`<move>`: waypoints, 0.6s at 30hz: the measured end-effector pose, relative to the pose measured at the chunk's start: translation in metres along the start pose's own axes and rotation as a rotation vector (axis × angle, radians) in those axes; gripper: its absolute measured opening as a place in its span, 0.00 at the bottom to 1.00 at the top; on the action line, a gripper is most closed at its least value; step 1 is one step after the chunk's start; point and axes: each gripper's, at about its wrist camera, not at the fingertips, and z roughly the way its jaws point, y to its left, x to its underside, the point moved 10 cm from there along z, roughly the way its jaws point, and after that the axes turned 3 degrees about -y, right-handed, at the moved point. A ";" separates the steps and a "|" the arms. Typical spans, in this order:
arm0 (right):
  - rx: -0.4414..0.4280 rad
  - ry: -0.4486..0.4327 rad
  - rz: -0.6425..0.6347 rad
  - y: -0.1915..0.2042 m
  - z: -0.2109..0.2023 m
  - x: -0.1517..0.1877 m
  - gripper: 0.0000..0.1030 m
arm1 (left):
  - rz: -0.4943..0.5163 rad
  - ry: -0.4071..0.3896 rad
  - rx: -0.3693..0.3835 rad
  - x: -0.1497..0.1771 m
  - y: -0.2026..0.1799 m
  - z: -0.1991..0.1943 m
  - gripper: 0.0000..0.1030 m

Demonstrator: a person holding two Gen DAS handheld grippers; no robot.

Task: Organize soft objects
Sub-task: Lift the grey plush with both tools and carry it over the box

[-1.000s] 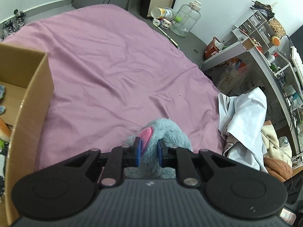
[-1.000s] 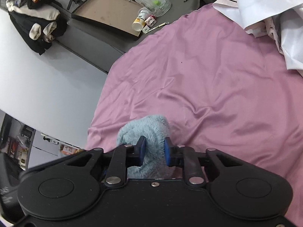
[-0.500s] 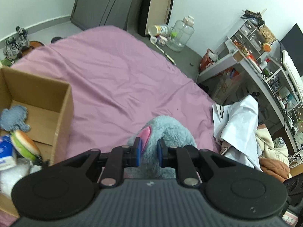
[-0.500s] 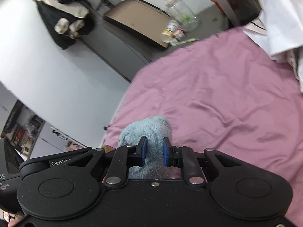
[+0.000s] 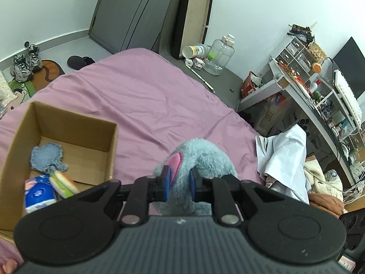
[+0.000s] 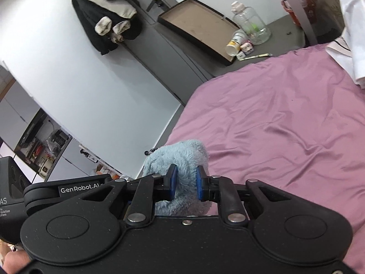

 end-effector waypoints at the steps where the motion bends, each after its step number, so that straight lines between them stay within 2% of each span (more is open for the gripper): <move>1: -0.006 -0.002 -0.009 0.005 0.000 0.000 0.17 | 0.000 -0.003 0.000 -0.002 0.002 -0.003 0.15; 8: -0.052 -0.005 -0.029 0.036 -0.001 0.009 0.17 | -0.002 -0.023 0.004 -0.011 0.021 -0.027 0.15; 18: -0.055 -0.029 -0.060 0.070 -0.001 0.029 0.17 | -0.021 -0.035 0.010 -0.013 0.051 -0.053 0.15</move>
